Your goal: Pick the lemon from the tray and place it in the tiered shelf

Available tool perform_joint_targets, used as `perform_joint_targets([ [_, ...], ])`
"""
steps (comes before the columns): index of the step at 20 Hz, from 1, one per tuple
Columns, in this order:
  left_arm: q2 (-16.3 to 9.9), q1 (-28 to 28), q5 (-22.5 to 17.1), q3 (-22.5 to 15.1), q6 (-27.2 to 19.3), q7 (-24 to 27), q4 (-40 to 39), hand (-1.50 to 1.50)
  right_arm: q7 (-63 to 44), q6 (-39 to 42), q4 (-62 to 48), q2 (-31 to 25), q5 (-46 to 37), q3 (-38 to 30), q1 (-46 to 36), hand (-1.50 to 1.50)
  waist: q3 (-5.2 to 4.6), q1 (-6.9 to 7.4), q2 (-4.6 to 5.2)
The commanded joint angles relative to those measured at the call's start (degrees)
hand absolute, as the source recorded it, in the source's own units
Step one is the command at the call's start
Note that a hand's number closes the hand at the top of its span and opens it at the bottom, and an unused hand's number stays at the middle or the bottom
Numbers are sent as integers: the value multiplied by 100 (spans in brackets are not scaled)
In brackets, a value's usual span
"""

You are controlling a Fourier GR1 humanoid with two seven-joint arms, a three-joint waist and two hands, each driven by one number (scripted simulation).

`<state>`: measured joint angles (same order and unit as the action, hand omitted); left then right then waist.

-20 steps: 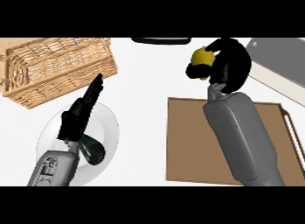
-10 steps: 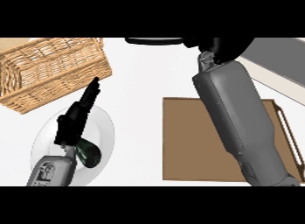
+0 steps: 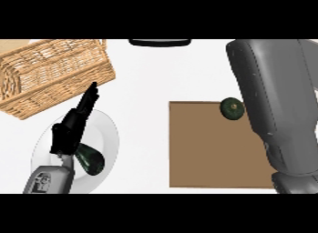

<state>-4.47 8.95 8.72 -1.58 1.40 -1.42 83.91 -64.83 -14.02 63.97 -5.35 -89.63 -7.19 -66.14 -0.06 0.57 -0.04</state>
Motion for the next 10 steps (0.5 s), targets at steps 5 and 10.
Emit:
perform_joint_targets([
  [5, 239, 161, 233, -146, -256, -41, -187, 0, -595, 57, -315, -255, -511, -338, -334, 150, 2, -23, 16],
  [10, 160, 358, -11, -20, -27, -267, -121, 0, 15, 162, -388, -859, -365, -711, -415, 150, 4, -22, 7],
])
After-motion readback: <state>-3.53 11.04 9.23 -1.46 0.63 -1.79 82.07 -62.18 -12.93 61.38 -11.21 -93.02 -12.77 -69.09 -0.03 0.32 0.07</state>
